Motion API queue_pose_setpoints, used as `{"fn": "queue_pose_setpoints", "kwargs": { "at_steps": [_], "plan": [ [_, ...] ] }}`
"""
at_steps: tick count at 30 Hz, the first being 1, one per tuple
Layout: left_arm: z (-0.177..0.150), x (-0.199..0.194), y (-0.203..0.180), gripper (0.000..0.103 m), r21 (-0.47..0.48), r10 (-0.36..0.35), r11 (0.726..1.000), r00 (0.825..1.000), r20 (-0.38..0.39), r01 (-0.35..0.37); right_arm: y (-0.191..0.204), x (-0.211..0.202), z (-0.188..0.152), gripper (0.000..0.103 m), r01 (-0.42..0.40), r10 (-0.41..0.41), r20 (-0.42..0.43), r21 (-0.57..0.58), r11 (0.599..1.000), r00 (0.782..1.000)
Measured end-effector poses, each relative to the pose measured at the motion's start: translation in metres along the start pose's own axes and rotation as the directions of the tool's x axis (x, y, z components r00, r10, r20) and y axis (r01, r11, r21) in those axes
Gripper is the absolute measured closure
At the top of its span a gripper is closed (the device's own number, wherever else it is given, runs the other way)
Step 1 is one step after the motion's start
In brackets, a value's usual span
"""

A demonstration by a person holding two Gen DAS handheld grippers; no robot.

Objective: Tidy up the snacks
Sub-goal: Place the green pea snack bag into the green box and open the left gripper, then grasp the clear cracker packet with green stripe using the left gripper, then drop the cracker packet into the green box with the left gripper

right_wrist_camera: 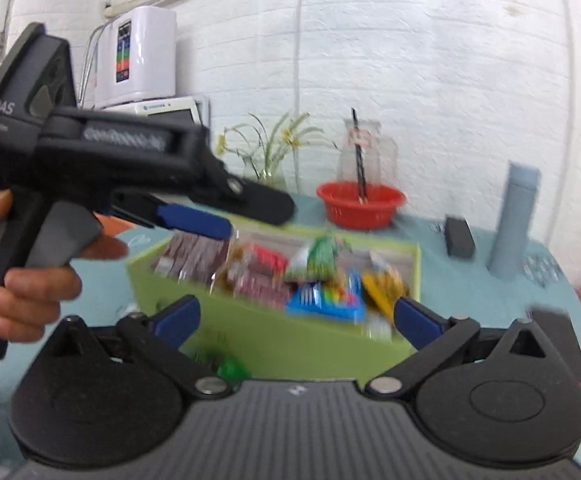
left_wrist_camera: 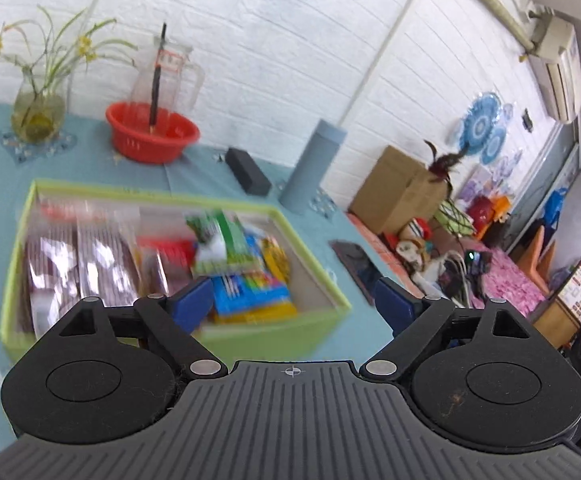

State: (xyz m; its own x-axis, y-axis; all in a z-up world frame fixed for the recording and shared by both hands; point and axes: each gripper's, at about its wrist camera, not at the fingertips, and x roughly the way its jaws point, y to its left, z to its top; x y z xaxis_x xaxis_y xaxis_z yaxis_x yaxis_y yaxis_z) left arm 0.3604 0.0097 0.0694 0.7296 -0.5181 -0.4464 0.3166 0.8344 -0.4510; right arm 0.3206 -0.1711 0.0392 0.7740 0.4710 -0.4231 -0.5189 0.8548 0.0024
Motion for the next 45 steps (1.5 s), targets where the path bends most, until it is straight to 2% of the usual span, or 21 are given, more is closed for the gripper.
{"fn": "queue_pose_setpoints", "kwargs": {
  "at_steps": [4, 7, 11, 14, 19, 20, 23, 24, 27, 29, 32, 33, 34, 35, 36, 37, 38, 41, 42, 45],
  "plan": [
    [-0.047, 0.009, -0.009, 0.028, -0.075, -0.050, 0.996, 0.992, -0.112, 0.041, -0.006, -0.022, -0.047, 0.000, 0.095, -0.092, -0.089, 0.026, 0.995, 0.992],
    [-0.066, 0.020, -0.011, 0.031, -0.133, -0.057, 0.990, 0.983, -0.172, 0.034, -0.028, -0.015, -0.059, 0.000, 0.166, -0.161, -0.153, 0.017, 0.986, 0.975],
    [-0.067, 0.033, -0.024, 0.031, -0.108, -0.023, 0.994, 0.980, -0.197, 0.002, -0.059, 0.011, -0.065, 0.000, 0.136, -0.123, -0.221, 0.047, 0.990, 0.968],
    [-0.058, 0.059, -0.033, 0.031, -0.076, -0.036, 0.997, 0.971, -0.237, 0.018, -0.068, 0.022, -0.072, 0.000, 0.128, -0.110, -0.253, 0.052, 0.990, 0.961],
    [-0.055, 0.098, -0.049, 0.041, -0.037, 0.012, 0.999, 0.956, -0.295, -0.024, -0.068, 0.029, -0.080, 0.001, 0.072, -0.055, -0.275, 0.053, 0.996, 0.960],
    [-0.057, 0.099, -0.050, 0.041, -0.031, 0.009, 0.999, 0.956, -0.293, -0.019, -0.066, 0.026, -0.080, 0.001, 0.053, -0.034, -0.273, 0.064, 0.997, 0.962],
    [-0.059, 0.106, -0.047, 0.041, -0.036, 0.008, 0.999, 0.954, -0.299, -0.020, -0.061, 0.016, -0.082, 0.001, -0.066, 0.097, -0.236, 0.135, 0.989, 0.967],
    [-0.059, 0.108, -0.046, 0.041, -0.039, 0.016, 0.999, 0.953, -0.304, -0.029, -0.059, 0.015, -0.082, 0.001, -0.064, 0.095, -0.234, 0.138, 0.988, 0.968],
    [-0.058, 0.109, -0.040, 0.040, -0.042, 0.043, 0.997, 0.951, -0.307, -0.059, -0.052, 0.014, -0.080, 0.001, 0.032, -0.013, -0.226, 0.080, 0.996, 0.974],
    [-0.058, 0.106, -0.037, 0.037, -0.066, 0.038, 0.996, 0.951, -0.308, -0.061, -0.051, 0.015, -0.078, 0.001, 0.070, -0.057, -0.231, 0.048, 0.996, 0.971],
    [-0.064, 0.107, -0.038, 0.036, -0.072, 0.034, 0.996, 0.944, -0.327, -0.061, -0.049, 0.020, -0.077, 0.001, 0.051, -0.043, -0.241, 0.026, 0.998, 0.970],
    [-0.067, 0.110, -0.039, 0.040, -0.061, 0.036, 0.996, 0.941, -0.337, -0.060, -0.048, 0.022, -0.077, 0.002, 0.048, -0.041, -0.247, 0.020, 0.999, 0.968],
    [-0.070, 0.113, -0.040, 0.050, -0.047, 0.041, 0.997, 0.936, -0.350, -0.061, -0.047, 0.025, -0.078, 0.005, 0.052, -0.047, -0.259, 0.011, 0.999, 0.965],
    [-0.072, 0.115, -0.042, 0.051, -0.021, 0.060, 0.997, 0.937, -0.346, -0.071, -0.046, 0.027, -0.078, 0.022, 0.058, -0.056, -0.261, 0.002, 0.998, 0.964],
    [-0.074, 0.117, -0.045, 0.066, 0.015, 0.089, 0.996, 0.936, -0.341, -0.089, -0.045, 0.024, -0.077, 0.042, 0.053, -0.050, -0.246, 0.006, 0.999, 0.968],
    [-0.075, 0.116, -0.050, 0.075, 0.069, 0.127, 0.992, 0.934, -0.333, -0.110, -0.044, 0.021, -0.075, 0.050, 0.062, -0.057, -0.250, 0.010, 0.998, 0.967],
    [-0.076, 0.116, -0.052, 0.075, 0.080, 0.123, 0.992, 0.934, -0.336, -0.101, -0.044, 0.018, -0.074, 0.049, 0.069, -0.063, -0.253, 0.012, 0.998, 0.965],
    [-0.076, 0.113, -0.052, 0.086, 0.044, 0.069, 0.997, 0.932, -0.355, -0.058, -0.042, 0.013, -0.074, 0.049, 0.101, -0.095, -0.255, 0.012, 0.995, 0.962],
    [-0.073, 0.109, -0.051, 0.096, 0.011, 0.030, 1.000, 0.933, -0.358, -0.028, -0.042, 0.009, -0.074, 0.049, 0.109, -0.101, -0.249, 0.021, 0.994, 0.963],
    [-0.051, 0.090, -0.055, 0.095, -0.015, -0.023, 1.000, 0.953, -0.301, 0.020, -0.039, -0.005, -0.061, 0.049, 0.113, -0.106, -0.198, 0.027, 0.993, 0.975]
  ]
}}
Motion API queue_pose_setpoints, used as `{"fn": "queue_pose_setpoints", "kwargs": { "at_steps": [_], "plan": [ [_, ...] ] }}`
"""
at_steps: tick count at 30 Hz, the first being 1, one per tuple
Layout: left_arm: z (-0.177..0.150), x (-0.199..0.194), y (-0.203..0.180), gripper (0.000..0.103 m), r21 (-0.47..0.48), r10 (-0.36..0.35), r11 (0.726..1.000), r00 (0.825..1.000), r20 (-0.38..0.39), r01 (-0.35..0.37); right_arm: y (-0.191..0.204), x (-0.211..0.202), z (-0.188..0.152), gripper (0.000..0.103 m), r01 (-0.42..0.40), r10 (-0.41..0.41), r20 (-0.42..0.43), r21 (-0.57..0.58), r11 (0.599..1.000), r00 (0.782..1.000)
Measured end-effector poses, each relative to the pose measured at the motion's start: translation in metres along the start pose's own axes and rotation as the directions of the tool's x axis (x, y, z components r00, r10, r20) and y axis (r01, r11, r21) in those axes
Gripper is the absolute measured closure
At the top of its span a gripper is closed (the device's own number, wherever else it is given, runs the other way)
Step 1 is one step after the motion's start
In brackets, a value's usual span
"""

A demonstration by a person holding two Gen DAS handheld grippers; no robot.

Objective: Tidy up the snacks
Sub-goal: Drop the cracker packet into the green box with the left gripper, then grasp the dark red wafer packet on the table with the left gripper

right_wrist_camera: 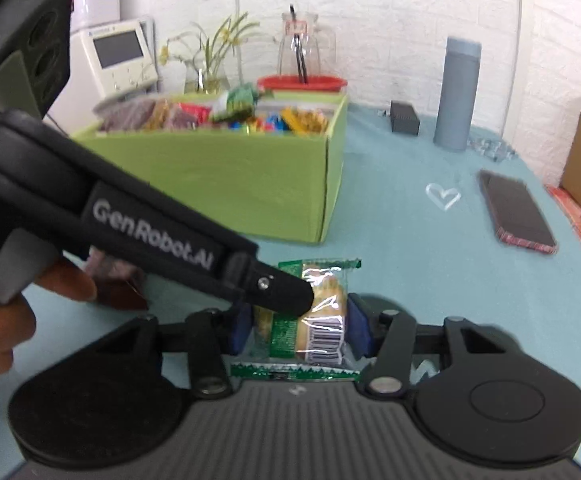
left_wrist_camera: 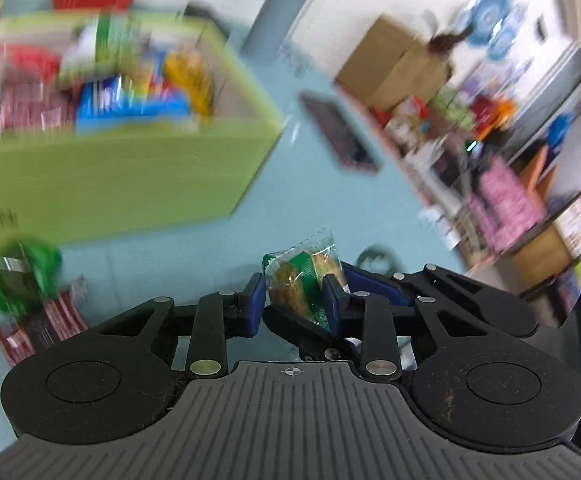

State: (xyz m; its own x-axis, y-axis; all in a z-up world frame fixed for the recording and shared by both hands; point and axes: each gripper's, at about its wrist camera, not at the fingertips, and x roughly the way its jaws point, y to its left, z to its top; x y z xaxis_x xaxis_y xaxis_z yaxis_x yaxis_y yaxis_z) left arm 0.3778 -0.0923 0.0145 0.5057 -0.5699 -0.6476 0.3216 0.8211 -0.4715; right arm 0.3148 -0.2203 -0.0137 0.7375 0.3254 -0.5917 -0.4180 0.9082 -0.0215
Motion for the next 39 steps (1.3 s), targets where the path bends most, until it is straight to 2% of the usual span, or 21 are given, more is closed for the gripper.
{"fn": "queue_pose_setpoints", "kwargs": {
  "at_steps": [3, 8, 11, 15, 17, 18, 20, 22, 23, 26, 27, 30, 34, 36, 38, 39],
  "plan": [
    [0.027, -0.020, -0.005, 0.095, 0.021, 0.000, 1.000, 0.997, 0.077, -0.001, 0.005, -0.011, 0.028, 0.049, 0.014, -0.011, 0.073, -0.049, 0.999, 0.997],
    [0.073, -0.036, 0.004, 0.089, 0.036, 0.078, 0.996, 0.982, 0.175, -0.085, 0.005, 0.010, 0.083, 0.049, -0.017, 0.029, 0.138, -0.086, 0.996, 0.990],
    [0.093, -0.030, 0.021, 0.086, 0.020, 0.131, 0.990, 0.973, 0.189, -0.137, 0.008, 0.037, 0.108, 0.049, -0.038, 0.053, 0.146, -0.104, 0.994, 0.988],
    [0.104, -0.009, 0.051, 0.086, -0.018, 0.165, 0.986, 0.975, 0.148, -0.164, 0.007, 0.082, 0.122, 0.049, -0.072, 0.082, 0.110, -0.093, 0.993, 0.991],
    [0.102, -0.001, 0.062, 0.082, -0.024, 0.158, 0.987, 0.978, 0.133, -0.156, 0.006, 0.099, 0.122, 0.043, -0.085, 0.092, 0.084, -0.082, 0.993, 0.992],
    [0.101, 0.000, 0.064, 0.073, -0.021, 0.148, 0.989, 0.980, 0.135, -0.147, 0.006, 0.104, 0.121, 0.039, -0.088, 0.094, 0.076, -0.081, 0.993, 0.993],
    [0.098, -0.002, 0.066, 0.064, -0.015, 0.114, 0.994, 0.982, 0.153, -0.113, 0.006, 0.104, 0.116, 0.033, -0.086, 0.092, 0.079, -0.081, 0.993, 0.993],
    [0.096, -0.011, 0.064, 0.048, -0.024, 0.084, 0.996, 0.980, 0.181, -0.081, 0.005, 0.099, 0.114, 0.030, -0.083, 0.090, 0.088, -0.077, 0.994, 0.992],
    [0.095, -0.019, 0.061, 0.046, -0.022, 0.078, 0.997, 0.976, 0.203, -0.075, 0.003, 0.094, 0.114, 0.027, -0.081, 0.088, 0.099, -0.071, 0.994, 0.991],
    [0.083, -0.049, 0.047, 0.035, 0.007, 0.069, 0.997, 0.961, 0.266, -0.074, 0.000, 0.064, 0.107, 0.001, -0.060, 0.069, 0.169, -0.060, 0.996, 0.983],
    [0.076, -0.060, 0.043, 0.029, 0.011, 0.071, 0.997, 0.954, 0.291, -0.078, 0.000, 0.051, 0.102, 0.001, -0.054, 0.065, 0.202, -0.059, 0.997, 0.977],
    [0.044, -0.088, 0.033, 0.025, 0.023, 0.084, 0.995, 0.935, 0.345, -0.097, 0.003, 0.020, 0.081, 0.001, -0.071, 0.075, 0.225, -0.028, 0.997, 0.972],
    [-0.010, -0.103, 0.043, 0.023, -0.064, 0.178, 0.984, 0.925, 0.335, -0.166, 0.020, 0.006, 0.040, 0.001, -0.137, 0.128, 0.164, 0.041, 0.990, 0.978],
    [-0.034, -0.104, 0.055, 0.024, -0.133, 0.222, 0.973, 0.927, 0.302, -0.189, 0.035, 0.012, 0.024, 0.001, -0.172, 0.166, 0.109, 0.048, 0.984, 0.980],
    [-0.051, -0.102, 0.069, 0.028, -0.175, 0.229, 0.966, 0.942, 0.245, -0.190, 0.054, 0.023, 0.013, 0.001, -0.209, 0.208, 0.051, 0.026, 0.978, 0.977],
    [-0.056, -0.099, 0.074, 0.035, -0.190, 0.230, 0.963, 0.950, 0.210, -0.191, 0.063, 0.029, 0.009, 0.001, -0.228, 0.228, 0.025, 0.007, 0.974, 0.973]
  ]
}}
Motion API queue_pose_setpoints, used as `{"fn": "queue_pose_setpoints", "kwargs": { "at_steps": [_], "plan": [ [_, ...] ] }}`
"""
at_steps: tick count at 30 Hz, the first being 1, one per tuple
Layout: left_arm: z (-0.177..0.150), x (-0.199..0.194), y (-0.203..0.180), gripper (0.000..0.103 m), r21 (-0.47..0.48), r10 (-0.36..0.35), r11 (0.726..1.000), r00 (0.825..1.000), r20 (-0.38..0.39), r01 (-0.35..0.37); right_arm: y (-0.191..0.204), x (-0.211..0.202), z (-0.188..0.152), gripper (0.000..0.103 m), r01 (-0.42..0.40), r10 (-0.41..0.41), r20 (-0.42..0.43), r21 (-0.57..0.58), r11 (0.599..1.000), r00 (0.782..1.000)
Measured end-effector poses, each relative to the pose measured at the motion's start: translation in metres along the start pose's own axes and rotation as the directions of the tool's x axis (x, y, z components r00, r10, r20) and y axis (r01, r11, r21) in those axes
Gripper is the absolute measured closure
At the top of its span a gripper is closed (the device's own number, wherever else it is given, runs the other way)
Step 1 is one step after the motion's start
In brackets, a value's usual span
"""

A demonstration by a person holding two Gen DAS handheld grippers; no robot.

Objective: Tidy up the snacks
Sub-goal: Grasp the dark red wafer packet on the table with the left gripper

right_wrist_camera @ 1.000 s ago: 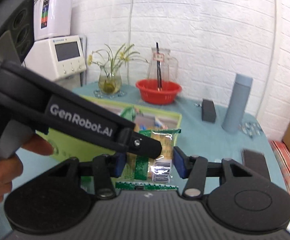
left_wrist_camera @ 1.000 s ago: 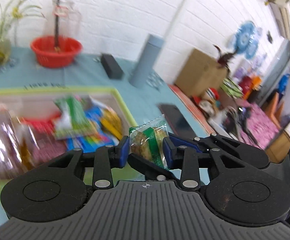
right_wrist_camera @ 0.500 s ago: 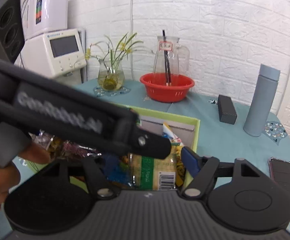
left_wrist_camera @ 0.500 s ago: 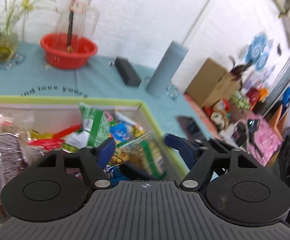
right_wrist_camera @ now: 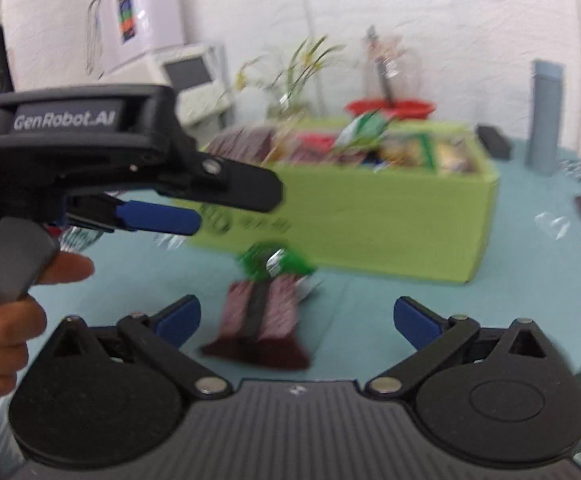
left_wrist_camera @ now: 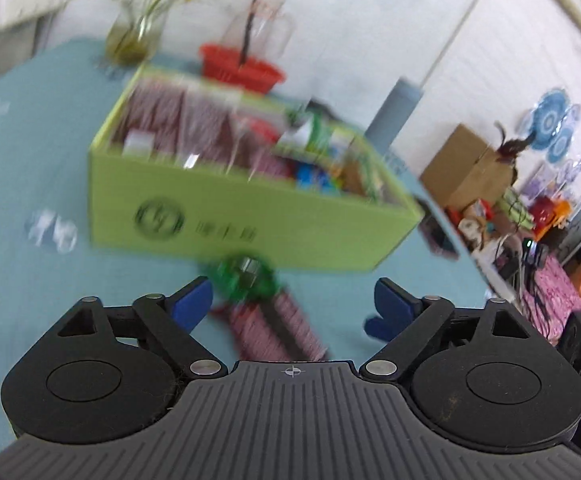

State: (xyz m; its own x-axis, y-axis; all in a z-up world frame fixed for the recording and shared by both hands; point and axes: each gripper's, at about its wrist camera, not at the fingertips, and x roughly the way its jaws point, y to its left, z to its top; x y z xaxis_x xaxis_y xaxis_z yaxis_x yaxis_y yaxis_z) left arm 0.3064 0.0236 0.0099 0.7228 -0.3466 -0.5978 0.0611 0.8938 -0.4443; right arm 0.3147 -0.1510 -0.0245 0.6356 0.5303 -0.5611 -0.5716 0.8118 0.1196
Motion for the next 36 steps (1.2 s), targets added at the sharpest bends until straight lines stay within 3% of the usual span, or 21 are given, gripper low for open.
{"fn": "queue_pose_setpoints", "kwargs": {
  "at_steps": [2, 4, 6, 9, 20, 29, 36],
  "plan": [
    [-0.007, 0.005, 0.008, 0.046, -0.010, -0.031, 0.999, 0.998, -0.059, 0.030, 0.018, 0.014, -0.004, 0.001, -0.029, 0.026, -0.046, -0.056, 0.998, 0.999],
    [-0.010, 0.014, 0.014, 0.065, -0.026, -0.075, 0.997, 0.989, -0.128, 0.072, 0.035, 0.029, -0.006, 0.001, -0.038, 0.027, -0.086, -0.127, 0.991, 0.996],
    [-0.012, 0.019, 0.019, 0.065, -0.043, -0.099, 0.995, 0.983, -0.156, 0.094, 0.049, 0.039, -0.009, 0.001, -0.045, 0.023, -0.120, -0.185, 0.982, 0.993],
    [-0.016, 0.018, 0.023, 0.073, -0.039, -0.100, 0.995, 0.980, -0.170, 0.094, 0.063, 0.038, -0.014, 0.001, -0.023, -0.002, -0.115, -0.220, 0.975, 0.993],
    [-0.068, -0.019, -0.006, 0.067, 0.051, -0.108, 0.991, 0.966, -0.235, 0.123, 0.083, -0.016, -0.054, 0.001, 0.001, -0.018, -0.111, -0.152, 0.988, 0.994],
    [-0.058, -0.022, 0.003, 0.063, 0.009, -0.101, 0.994, 0.975, -0.200, 0.104, 0.072, -0.025, -0.046, 0.001, 0.083, -0.089, -0.086, -0.077, 0.994, 0.992],
    [-0.056, -0.018, 0.006, 0.056, 0.005, -0.103, 0.994, 0.973, -0.207, 0.106, 0.077, -0.006, -0.039, 0.001, 0.067, -0.074, -0.098, -0.074, 0.995, 0.992]
  ]
}}
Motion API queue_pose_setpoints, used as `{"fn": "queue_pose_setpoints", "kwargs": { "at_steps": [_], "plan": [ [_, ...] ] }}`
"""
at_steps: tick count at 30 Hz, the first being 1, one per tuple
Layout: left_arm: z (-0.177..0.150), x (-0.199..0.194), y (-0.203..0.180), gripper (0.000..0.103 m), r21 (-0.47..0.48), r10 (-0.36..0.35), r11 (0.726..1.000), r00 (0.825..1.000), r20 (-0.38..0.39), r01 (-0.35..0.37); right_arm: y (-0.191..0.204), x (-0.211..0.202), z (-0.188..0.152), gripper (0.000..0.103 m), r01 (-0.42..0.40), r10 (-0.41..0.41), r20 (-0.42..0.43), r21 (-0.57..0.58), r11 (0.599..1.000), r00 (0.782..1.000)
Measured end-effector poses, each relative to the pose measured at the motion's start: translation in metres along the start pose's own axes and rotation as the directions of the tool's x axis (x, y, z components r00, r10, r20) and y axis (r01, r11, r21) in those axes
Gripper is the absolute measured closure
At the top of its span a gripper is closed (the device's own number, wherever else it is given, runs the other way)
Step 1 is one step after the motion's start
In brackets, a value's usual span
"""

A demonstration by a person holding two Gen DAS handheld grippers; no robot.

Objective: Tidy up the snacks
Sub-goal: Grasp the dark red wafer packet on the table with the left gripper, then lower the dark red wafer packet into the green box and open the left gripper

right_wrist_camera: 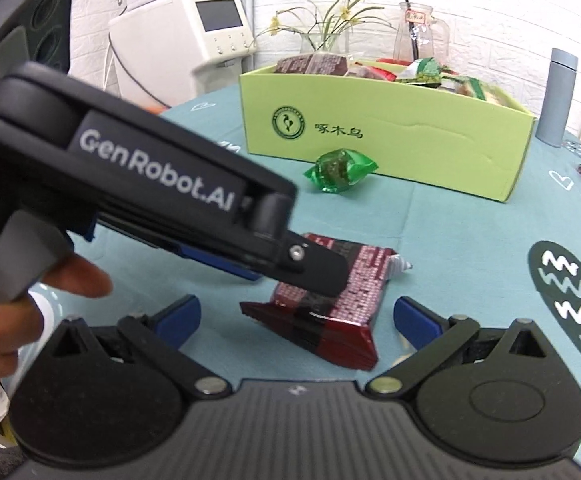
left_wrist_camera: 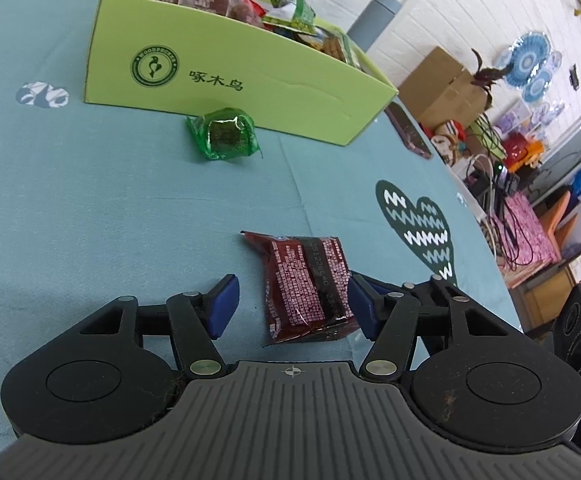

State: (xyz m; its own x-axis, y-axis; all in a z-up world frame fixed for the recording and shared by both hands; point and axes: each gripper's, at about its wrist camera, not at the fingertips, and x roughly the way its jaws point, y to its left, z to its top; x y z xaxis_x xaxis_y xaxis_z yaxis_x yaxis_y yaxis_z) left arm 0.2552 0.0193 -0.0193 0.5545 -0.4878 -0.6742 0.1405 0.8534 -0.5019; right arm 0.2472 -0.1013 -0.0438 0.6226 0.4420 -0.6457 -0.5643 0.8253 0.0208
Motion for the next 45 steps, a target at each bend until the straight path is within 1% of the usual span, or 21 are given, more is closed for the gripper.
{"fn": "queue_pose_setpoints", "kwargs": {
  "at_steps": [1, 2, 4, 5, 6, 8, 11, 15, 17, 21, 25, 28, 31, 35, 36, 38, 40, 41, 42, 43, 45],
  "plan": [
    [0.000, 0.002, -0.001, 0.051, 0.006, -0.001, 1.000, 1.000, -0.001, 0.001, 0.000, 0.003, 0.001, 0.001, -0.001, 0.001, -0.004, -0.001, 1.000, 1.000],
    [0.000, 0.004, -0.001, 0.050, 0.017, -0.008, 1.000, 1.000, -0.003, 0.008, 0.004, 0.010, 0.004, 0.001, 0.005, -0.005, -0.005, -0.003, 1.000, 1.000],
    [-0.002, 0.005, -0.003, 0.052, 0.037, -0.019, 0.999, 1.000, -0.001, 0.019, 0.006, 0.019, 0.010, 0.001, 0.021, -0.021, -0.002, -0.008, 1.000, 1.000],
    [-0.003, 0.006, -0.005, 0.057, 0.052, -0.026, 0.998, 1.000, -0.003, 0.027, 0.008, 0.021, 0.013, 0.004, 0.020, -0.020, 0.002, -0.005, 1.000, 1.000],
    [-0.003, 0.008, -0.005, 0.077, 0.065, -0.035, 0.997, 0.999, -0.016, 0.036, 0.006, 0.022, 0.014, 0.014, 0.027, -0.027, 0.011, -0.006, 1.000, 1.000],
    [-0.002, 0.011, -0.007, 0.081, 0.082, -0.041, 0.996, 0.999, -0.020, 0.042, 0.006, 0.021, 0.018, 0.031, 0.026, -0.026, 0.026, -0.002, 1.000, 0.999],
    [0.003, 0.011, -0.011, 0.084, 0.094, -0.038, 0.995, 0.999, -0.019, 0.040, 0.005, 0.023, 0.027, 0.034, 0.026, -0.026, 0.013, 0.002, 1.000, 1.000],
    [0.022, 0.004, -0.019, 0.084, 0.099, -0.037, 0.994, 0.999, 0.029, 0.034, -0.003, 0.024, 0.045, 0.034, 0.026, -0.026, 0.038, -0.008, 1.000, 0.999],
    [0.039, -0.002, -0.025, 0.083, 0.103, -0.047, 0.994, 0.997, 0.066, 0.040, -0.012, 0.021, 0.051, 0.034, 0.035, -0.033, 0.069, -0.030, 0.999, 0.997],
    [0.084, -0.010, -0.036, 0.081, 0.132, -0.052, 0.991, 0.989, 0.140, 0.033, -0.025, 0.027, 0.089, 0.032, 0.057, -0.044, 0.149, -0.089, 0.994, 0.988],
    [0.147, -0.007, -0.041, 0.080, 0.147, -0.043, 0.989, 0.975, 0.218, 0.011, -0.049, 0.045, 0.143, 0.032, 0.084, -0.052, 0.217, -0.142, 0.986, 0.975],
    [0.193, 0.007, -0.031, 0.079, 0.120, -0.028, 0.993, 0.965, 0.262, -0.003, -0.072, 0.063, 0.182, 0.029, 0.076, -0.038, 0.247, -0.147, 0.986, 0.968],
    [0.223, 0.032, -0.004, 0.079, 0.036, 0.000, 0.999, 0.969, 0.248, -0.009, -0.091, 0.091, 0.205, 0.029, 0.063, -0.031, 0.234, -0.130, 0.989, 0.972],
    [0.231, 0.062, 0.030, 0.079, -0.021, 0.031, 0.999, 0.977, 0.209, -0.027, -0.106, 0.142, 0.213, 0.031, -0.001, 0.019, 0.165, -0.110, 0.994, 0.986],
    [0.230, 0.064, 0.035, 0.078, -0.022, 0.020, 1.000, 0.976, 0.215, -0.016, -0.109, 0.149, 0.211, 0.030, -0.006, 0.024, 0.168, -0.105, 0.994, 0.986],
    [0.232, 0.066, 0.034, 0.070, -0.006, -0.002, 1.000, 0.978, 0.208, 0.003, -0.113, 0.157, 0.209, 0.027, -0.021, 0.039, 0.161, -0.116, 0.993, 0.986],
    [0.229, 0.058, 0.027, 0.036, 0.029, -0.016, 1.000, 0.968, 0.250, 0.009, -0.122, 0.162, 0.213, 0.023, -0.027, 0.041, 0.166, -0.088, 0.996, 0.985],
    [0.227, 0.053, 0.023, 0.032, 0.045, -0.007, 0.999, 0.962, 0.271, -0.005, -0.125, 0.158, 0.206, 0.018, -0.034, 0.046, 0.169, -0.069, 0.997, 0.985],
    [0.225, 0.048, 0.020, 0.032, 0.060, 0.001, 0.998, 0.957, 0.290, -0.019, -0.118, 0.141, 0.189, 0.012, -0.035, 0.045, 0.172, -0.063, 0.997, 0.984],
    [0.224, 0.038, 0.016, 0.032, 0.067, 0.008, 0.997, 0.948, 0.317, -0.031, -0.119, 0.139, 0.189, 0.009, -0.034, 0.044, 0.176, -0.056, 0.998, 0.983],
    [0.223, 0.018, 0.014, 0.031, 0.066, -0.011, 0.998, 0.927, 0.375, -0.015, -0.121, 0.129, 0.190, 0.007, -0.049, 0.057, 0.201, -0.049, 0.998, 0.978]
  ]
}}
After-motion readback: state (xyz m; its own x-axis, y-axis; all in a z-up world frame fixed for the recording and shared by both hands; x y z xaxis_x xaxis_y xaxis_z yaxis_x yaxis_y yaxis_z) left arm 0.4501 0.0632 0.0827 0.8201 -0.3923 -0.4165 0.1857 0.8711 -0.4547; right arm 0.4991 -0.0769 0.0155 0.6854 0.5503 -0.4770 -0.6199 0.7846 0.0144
